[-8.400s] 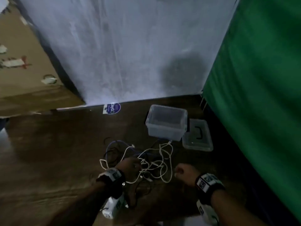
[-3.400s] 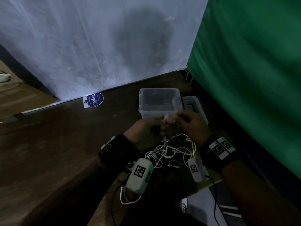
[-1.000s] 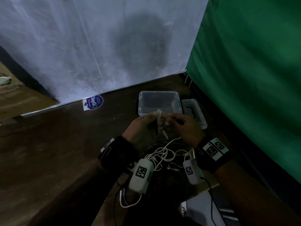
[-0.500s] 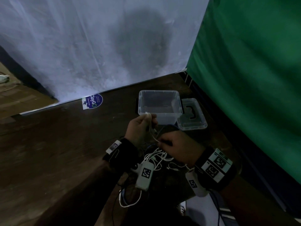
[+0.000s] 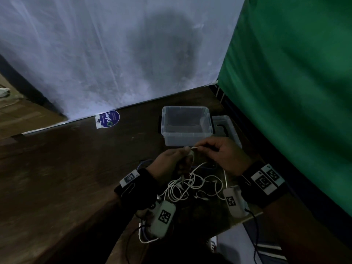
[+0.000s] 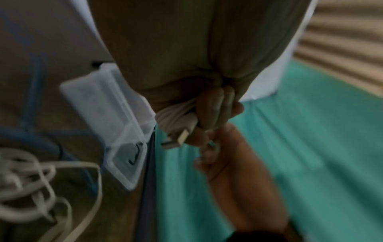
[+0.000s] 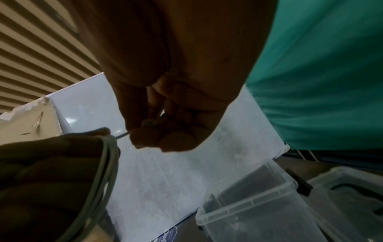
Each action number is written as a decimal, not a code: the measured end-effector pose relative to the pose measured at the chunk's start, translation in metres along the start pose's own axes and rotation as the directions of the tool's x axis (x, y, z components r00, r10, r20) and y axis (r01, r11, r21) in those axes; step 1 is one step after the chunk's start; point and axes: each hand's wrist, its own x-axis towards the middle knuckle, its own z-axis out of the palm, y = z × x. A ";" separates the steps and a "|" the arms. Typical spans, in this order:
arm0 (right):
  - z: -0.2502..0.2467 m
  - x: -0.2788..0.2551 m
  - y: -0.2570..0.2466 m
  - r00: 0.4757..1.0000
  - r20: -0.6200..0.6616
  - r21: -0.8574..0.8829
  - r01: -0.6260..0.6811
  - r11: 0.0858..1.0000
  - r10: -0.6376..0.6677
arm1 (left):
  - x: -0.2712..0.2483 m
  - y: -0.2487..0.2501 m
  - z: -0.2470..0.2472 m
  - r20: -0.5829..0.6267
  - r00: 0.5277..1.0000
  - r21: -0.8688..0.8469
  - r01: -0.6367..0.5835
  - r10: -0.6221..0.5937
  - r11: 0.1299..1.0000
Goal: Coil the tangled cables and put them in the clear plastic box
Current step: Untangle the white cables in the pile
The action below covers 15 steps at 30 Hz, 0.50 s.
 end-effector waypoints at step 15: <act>0.015 -0.004 -0.003 0.990 0.103 0.045 -0.101 0.994 0.096 | -0.005 0.009 0.003 0.107 0.994 -0.314 0.029 0.005 0.949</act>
